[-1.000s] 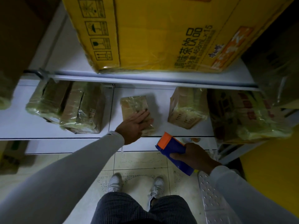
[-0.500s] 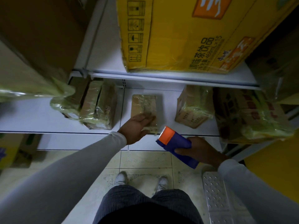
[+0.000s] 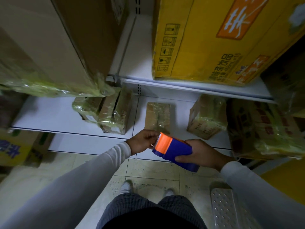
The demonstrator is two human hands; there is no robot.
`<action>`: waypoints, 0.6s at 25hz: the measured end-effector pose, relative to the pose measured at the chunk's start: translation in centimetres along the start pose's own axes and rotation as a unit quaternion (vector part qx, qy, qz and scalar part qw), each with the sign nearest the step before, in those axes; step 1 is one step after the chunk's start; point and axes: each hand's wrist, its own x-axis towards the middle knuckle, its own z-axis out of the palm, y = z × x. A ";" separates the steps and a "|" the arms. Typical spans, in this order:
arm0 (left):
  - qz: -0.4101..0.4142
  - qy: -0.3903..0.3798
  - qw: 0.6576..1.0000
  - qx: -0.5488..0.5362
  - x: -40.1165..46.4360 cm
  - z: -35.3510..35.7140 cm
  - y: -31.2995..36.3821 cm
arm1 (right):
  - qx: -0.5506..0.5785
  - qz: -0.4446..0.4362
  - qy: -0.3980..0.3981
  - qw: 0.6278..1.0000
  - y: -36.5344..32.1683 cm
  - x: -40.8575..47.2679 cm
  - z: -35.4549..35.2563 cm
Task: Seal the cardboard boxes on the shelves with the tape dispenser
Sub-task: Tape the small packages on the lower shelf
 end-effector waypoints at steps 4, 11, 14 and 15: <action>0.010 0.048 0.999 0.001 -0.9 0.1 -1.9 | -0.018 0.009 -0.040 0.999 -0.1 0.6 0.4; 0.027 0.175 0.984 0.014 -0.5 -2.5 -2.9 | -0.096 0.020 -0.081 0.992 0.0 2.9 -3.9; -0.007 0.223 0.975 -0.011 0.3 -4.2 -3.3 | -0.125 0.021 -0.064 0.990 1.6 3.3 -6.2; -0.020 0.230 0.973 -0.018 0.6 -4.3 -3.4 | -0.126 0.024 -0.062 0.990 1.9 3.5 -6.6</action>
